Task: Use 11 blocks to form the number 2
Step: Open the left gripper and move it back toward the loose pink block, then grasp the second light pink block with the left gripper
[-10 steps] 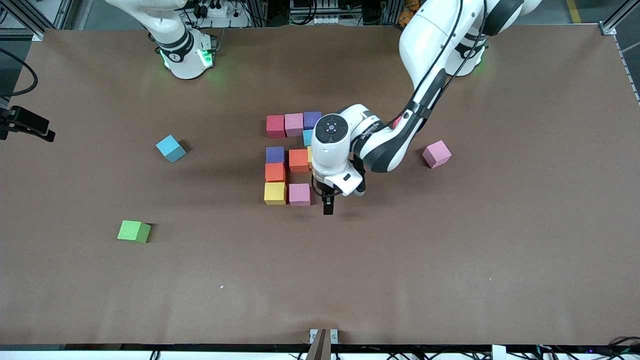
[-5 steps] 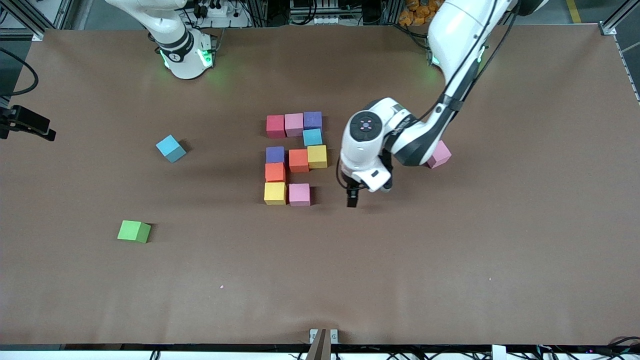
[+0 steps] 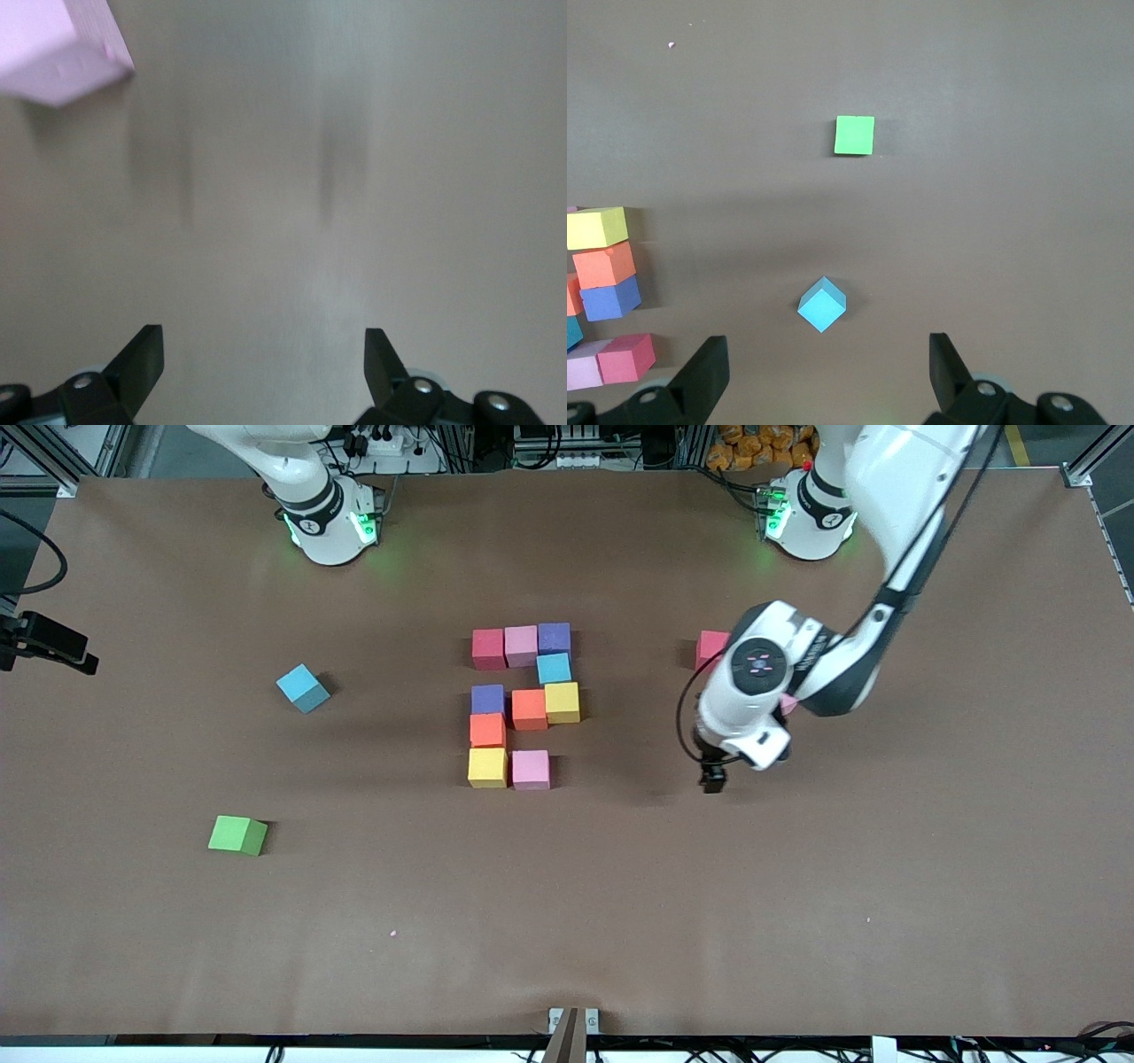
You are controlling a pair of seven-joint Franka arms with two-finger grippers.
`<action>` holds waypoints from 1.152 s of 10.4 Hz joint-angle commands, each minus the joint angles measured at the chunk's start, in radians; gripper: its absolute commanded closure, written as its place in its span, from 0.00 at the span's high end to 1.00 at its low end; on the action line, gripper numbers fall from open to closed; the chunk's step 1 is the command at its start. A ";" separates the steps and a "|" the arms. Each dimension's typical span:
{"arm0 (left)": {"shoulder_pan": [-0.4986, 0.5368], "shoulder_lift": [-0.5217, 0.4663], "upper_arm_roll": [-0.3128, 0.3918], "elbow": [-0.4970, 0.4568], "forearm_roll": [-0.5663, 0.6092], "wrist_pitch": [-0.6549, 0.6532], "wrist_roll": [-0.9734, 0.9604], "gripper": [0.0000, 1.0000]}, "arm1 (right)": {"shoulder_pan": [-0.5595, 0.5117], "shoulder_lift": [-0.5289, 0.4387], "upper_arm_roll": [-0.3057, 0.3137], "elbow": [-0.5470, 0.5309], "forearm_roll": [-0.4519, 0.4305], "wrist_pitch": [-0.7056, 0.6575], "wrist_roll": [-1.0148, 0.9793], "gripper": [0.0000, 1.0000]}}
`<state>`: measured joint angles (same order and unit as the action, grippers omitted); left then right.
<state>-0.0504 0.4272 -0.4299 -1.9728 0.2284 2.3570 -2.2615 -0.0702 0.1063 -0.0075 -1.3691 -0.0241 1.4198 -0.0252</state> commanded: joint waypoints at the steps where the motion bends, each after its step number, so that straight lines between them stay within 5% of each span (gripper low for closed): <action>1: 0.166 -0.099 -0.096 -0.153 -0.017 0.022 0.011 1.00 | -0.008 -0.010 0.006 0.008 -0.007 -0.013 -0.007 1.00; 5: 0.282 -0.252 -0.116 -0.381 -0.046 0.080 -0.001 1.00 | -0.006 -0.011 0.008 0.008 -0.003 -0.016 -0.007 1.00; 12: 0.308 -0.297 -0.118 -0.534 -0.057 0.145 -0.111 1.00 | -0.010 -0.013 0.003 0.013 -0.011 -0.015 -0.009 1.00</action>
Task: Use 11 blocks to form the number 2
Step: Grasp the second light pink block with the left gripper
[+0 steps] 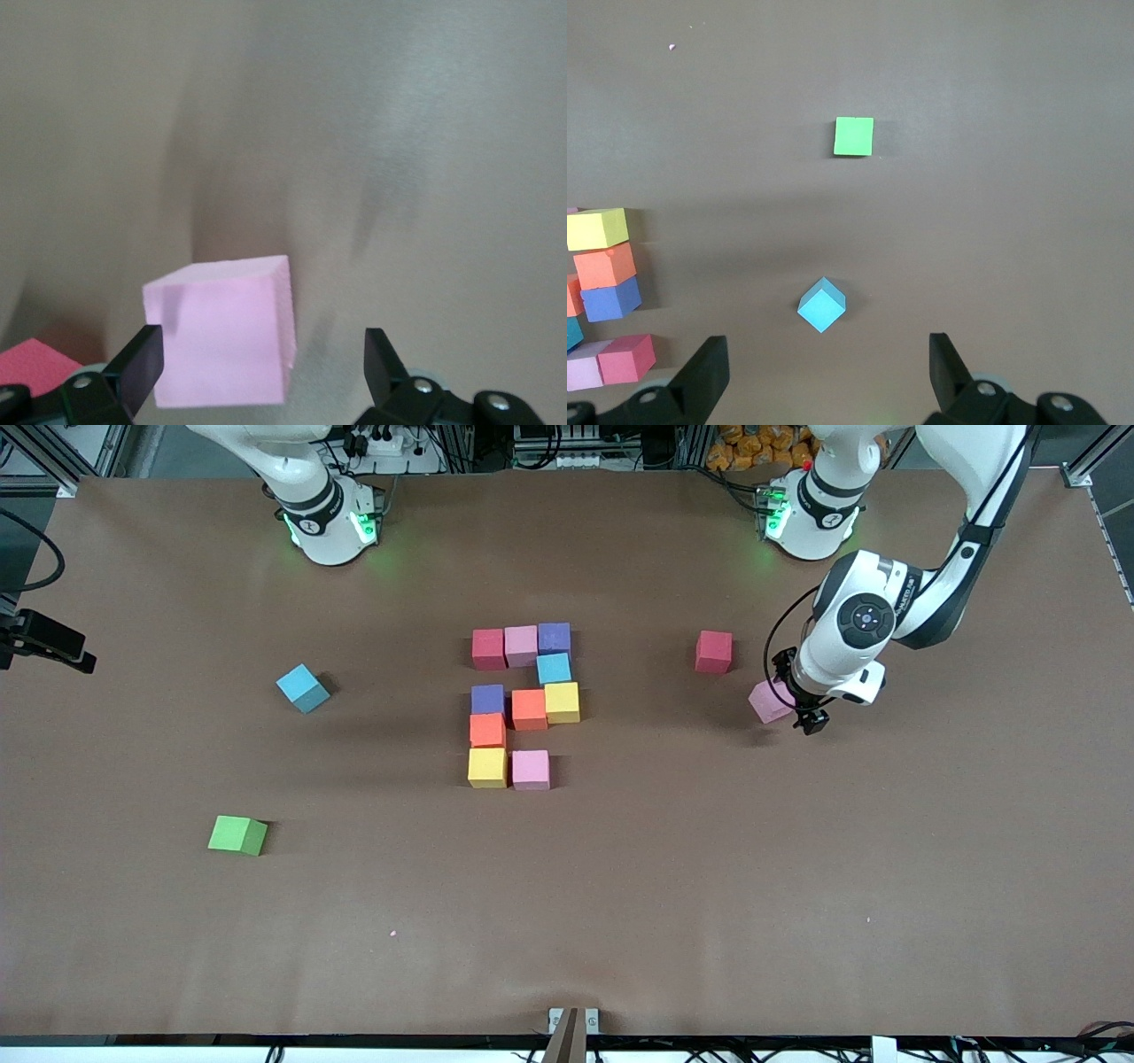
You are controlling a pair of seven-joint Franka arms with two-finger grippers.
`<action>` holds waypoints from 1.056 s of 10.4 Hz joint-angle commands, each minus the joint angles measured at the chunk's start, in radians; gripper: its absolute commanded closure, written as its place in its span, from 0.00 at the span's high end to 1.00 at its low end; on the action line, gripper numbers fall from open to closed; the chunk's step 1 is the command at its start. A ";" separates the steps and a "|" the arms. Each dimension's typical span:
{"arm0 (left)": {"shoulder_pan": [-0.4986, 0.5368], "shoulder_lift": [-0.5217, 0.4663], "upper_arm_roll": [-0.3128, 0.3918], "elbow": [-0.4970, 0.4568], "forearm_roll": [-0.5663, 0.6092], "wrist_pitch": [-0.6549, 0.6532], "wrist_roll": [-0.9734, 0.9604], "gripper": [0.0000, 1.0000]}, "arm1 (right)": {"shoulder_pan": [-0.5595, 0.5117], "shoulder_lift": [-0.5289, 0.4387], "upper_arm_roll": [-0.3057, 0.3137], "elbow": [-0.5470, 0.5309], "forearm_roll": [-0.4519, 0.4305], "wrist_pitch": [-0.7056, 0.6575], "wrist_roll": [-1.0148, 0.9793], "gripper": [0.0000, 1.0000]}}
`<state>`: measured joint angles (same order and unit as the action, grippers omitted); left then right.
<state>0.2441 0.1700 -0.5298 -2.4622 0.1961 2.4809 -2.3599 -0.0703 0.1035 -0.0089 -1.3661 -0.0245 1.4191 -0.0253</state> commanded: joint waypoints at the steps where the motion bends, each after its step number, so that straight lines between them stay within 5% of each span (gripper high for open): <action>1: 0.012 -0.038 -0.019 -0.052 -0.024 0.021 -0.018 1.00 | -0.009 -0.011 0.004 0.012 -0.012 -0.014 -0.008 1.00; 11: 0.011 0.065 -0.042 -0.057 -0.021 0.110 -0.151 1.00 | -0.040 0.002 0.007 0.044 0.009 0.067 -0.007 1.00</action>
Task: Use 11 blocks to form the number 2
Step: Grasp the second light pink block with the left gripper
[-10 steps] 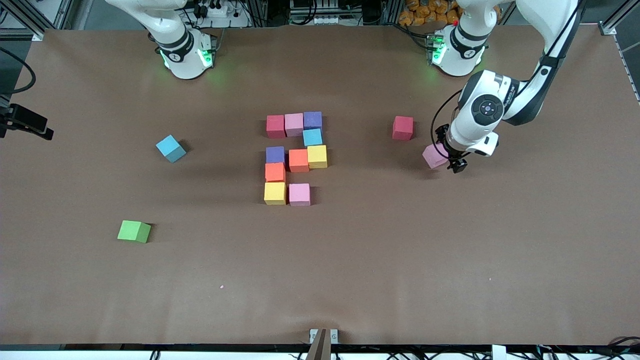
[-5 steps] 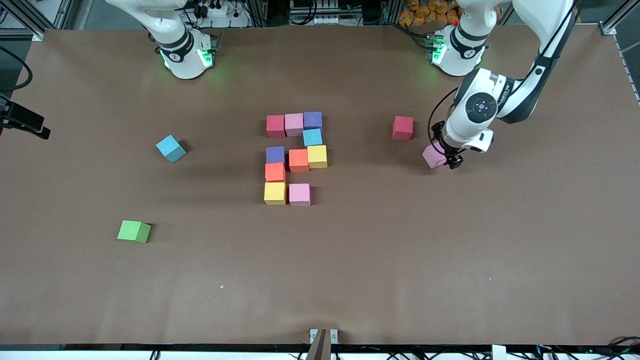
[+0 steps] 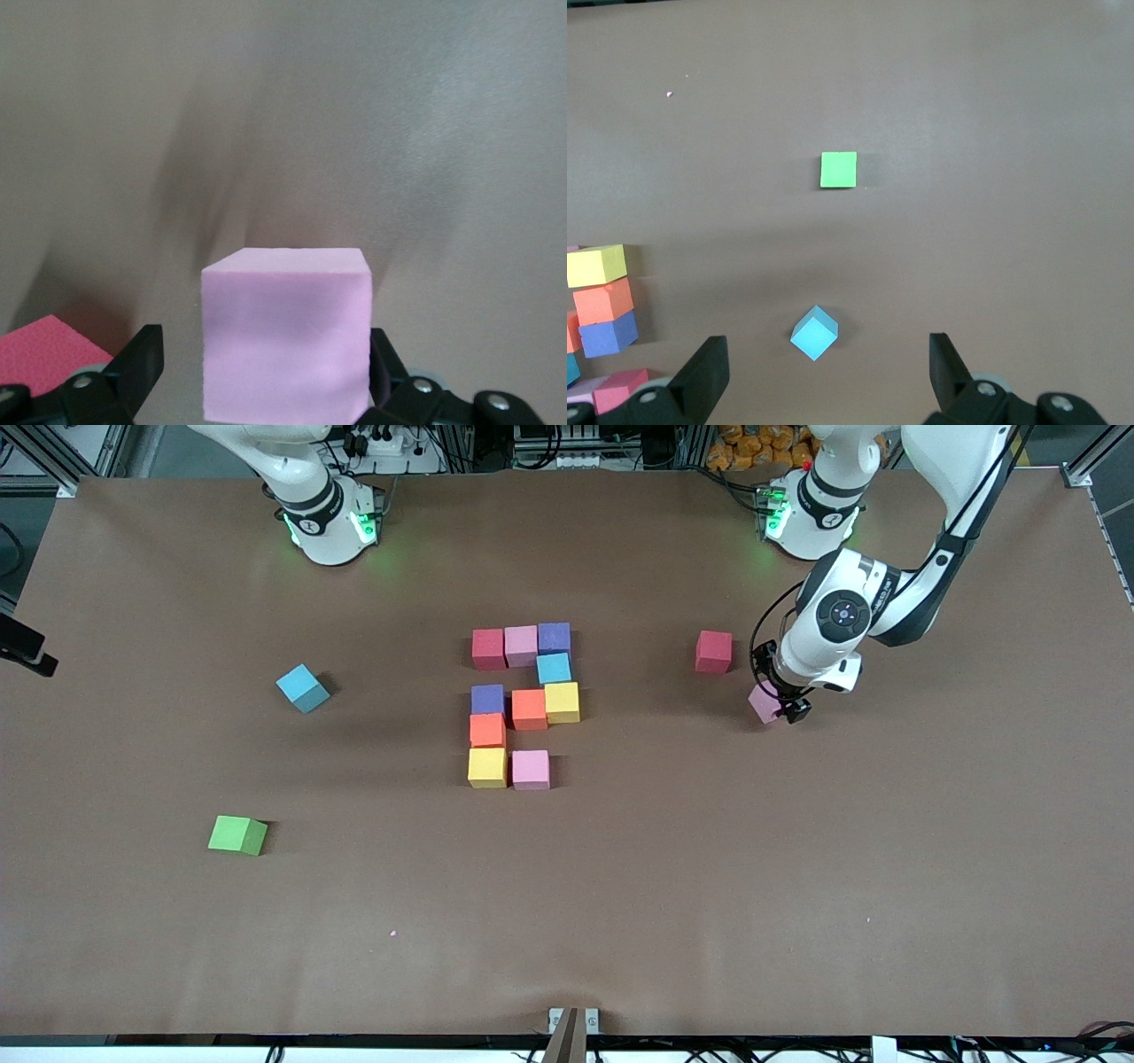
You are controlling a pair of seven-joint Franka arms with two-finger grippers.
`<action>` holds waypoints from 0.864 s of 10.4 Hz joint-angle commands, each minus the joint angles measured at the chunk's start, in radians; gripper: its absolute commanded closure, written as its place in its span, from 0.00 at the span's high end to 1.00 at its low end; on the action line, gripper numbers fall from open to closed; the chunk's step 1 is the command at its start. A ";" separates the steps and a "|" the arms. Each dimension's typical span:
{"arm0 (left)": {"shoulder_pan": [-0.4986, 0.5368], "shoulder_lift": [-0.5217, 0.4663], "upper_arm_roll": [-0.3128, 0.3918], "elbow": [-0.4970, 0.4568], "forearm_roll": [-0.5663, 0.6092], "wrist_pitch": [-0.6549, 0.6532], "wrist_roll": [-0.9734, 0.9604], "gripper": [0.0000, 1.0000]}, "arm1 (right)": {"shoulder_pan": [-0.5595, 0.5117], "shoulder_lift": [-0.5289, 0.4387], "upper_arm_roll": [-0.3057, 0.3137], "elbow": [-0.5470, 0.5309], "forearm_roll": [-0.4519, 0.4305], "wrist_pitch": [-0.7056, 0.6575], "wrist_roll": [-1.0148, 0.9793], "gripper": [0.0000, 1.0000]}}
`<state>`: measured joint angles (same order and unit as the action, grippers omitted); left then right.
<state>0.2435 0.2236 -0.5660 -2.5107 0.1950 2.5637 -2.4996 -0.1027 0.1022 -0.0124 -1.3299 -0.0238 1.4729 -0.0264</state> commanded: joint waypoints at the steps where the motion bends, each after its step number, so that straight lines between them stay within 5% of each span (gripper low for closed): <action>1: 0.013 0.016 -0.005 -0.011 -0.020 0.029 -0.012 1.00 | -0.008 0.004 0.012 0.003 0.012 0.023 -0.006 1.00; 3: 0.026 0.023 -0.002 -0.013 -0.019 0.030 -0.013 1.00 | 0.017 0.005 0.014 -0.009 0.047 0.020 -0.001 1.00; 4: 0.036 0.025 -0.002 -0.013 -0.019 0.030 -0.030 0.84 | 0.040 0.007 0.014 -0.018 0.051 0.018 0.000 1.00; 5: 0.055 0.029 -0.002 -0.011 -0.011 0.030 -0.031 0.29 | 0.053 0.007 0.014 -0.026 0.051 0.014 0.002 1.00; 6: 0.056 0.031 -0.002 -0.010 -0.009 0.030 -0.033 0.08 | 0.051 0.007 0.014 -0.038 0.054 0.023 0.006 1.00; 9: 0.039 0.031 -0.003 0.021 0.020 0.023 -0.030 0.06 | 0.029 0.010 0.011 -0.038 0.068 0.049 0.002 1.00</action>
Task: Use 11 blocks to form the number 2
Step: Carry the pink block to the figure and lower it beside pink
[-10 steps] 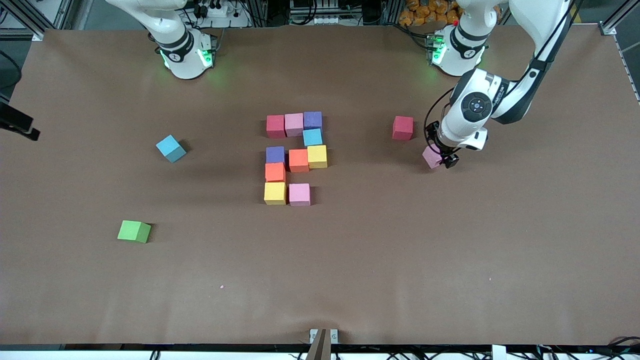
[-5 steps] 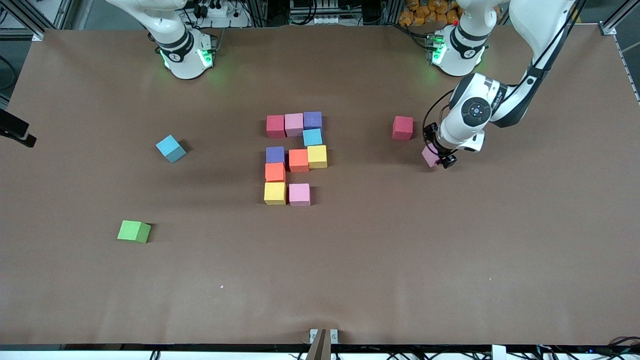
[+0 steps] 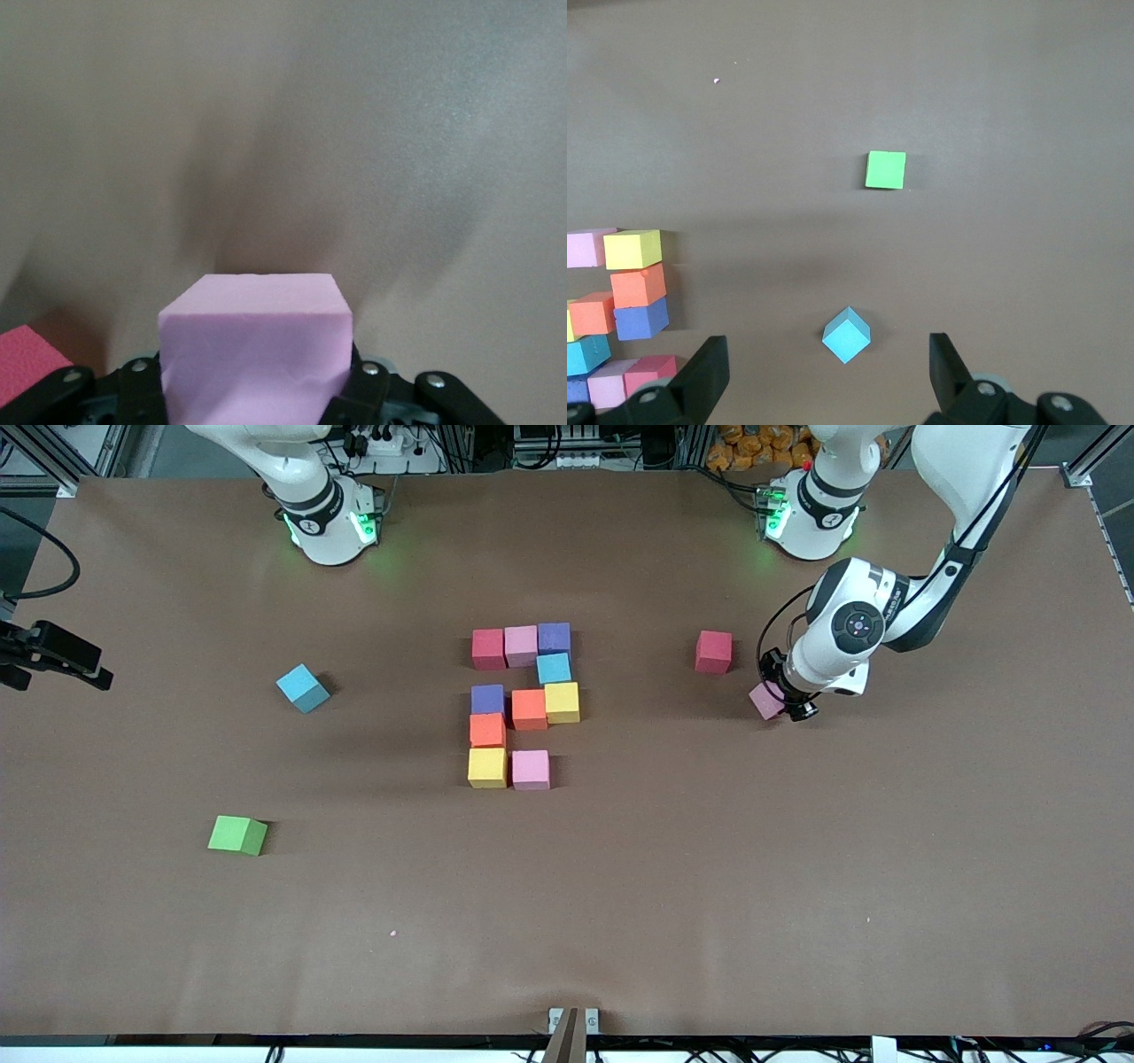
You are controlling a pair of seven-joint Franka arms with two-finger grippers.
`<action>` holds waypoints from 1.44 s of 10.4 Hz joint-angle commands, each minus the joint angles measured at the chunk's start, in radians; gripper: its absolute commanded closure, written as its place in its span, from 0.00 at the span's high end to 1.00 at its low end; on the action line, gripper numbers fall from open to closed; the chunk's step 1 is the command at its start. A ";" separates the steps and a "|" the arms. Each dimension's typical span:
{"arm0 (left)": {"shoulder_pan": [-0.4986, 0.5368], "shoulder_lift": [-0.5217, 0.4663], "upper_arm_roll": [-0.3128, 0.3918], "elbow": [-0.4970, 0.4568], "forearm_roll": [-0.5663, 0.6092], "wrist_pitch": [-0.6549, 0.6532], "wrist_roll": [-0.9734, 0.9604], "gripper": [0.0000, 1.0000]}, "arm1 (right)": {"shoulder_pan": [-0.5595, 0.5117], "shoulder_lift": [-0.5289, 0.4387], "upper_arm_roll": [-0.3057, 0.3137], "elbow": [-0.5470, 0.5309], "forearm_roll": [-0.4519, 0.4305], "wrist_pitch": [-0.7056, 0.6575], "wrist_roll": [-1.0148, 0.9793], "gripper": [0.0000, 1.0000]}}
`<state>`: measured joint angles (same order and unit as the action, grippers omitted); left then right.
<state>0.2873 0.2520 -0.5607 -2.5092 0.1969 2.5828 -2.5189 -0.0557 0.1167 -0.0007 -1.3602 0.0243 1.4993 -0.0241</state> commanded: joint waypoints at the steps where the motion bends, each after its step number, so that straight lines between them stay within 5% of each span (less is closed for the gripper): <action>1: -0.034 0.004 -0.010 0.041 0.041 0.000 -0.009 0.06 | -0.021 -0.005 -0.001 -0.008 0.020 0.032 -0.003 1.00; 4: -0.150 0.050 -0.011 0.172 0.149 -0.094 0.002 0.06 | -0.032 -0.005 -0.001 -0.010 0.022 0.032 -0.005 1.00; 9: -0.331 0.309 -0.010 0.599 0.307 -0.324 0.046 0.06 | -0.036 -0.005 -0.001 -0.011 0.023 0.022 -0.005 1.00; 13: -0.483 0.490 0.001 0.844 0.407 -0.406 0.075 0.06 | -0.033 -0.005 -0.001 -0.010 0.023 0.021 -0.005 1.00; 15: -0.584 0.532 0.063 0.926 0.386 -0.409 0.074 0.06 | -0.033 -0.005 -0.001 -0.010 0.023 0.021 -0.005 1.00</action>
<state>-0.2224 0.7351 -0.5452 -1.6810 0.5755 2.2133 -2.4633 -0.0760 0.1190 -0.0087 -1.3664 0.0303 1.5214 -0.0247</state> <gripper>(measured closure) 0.366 0.000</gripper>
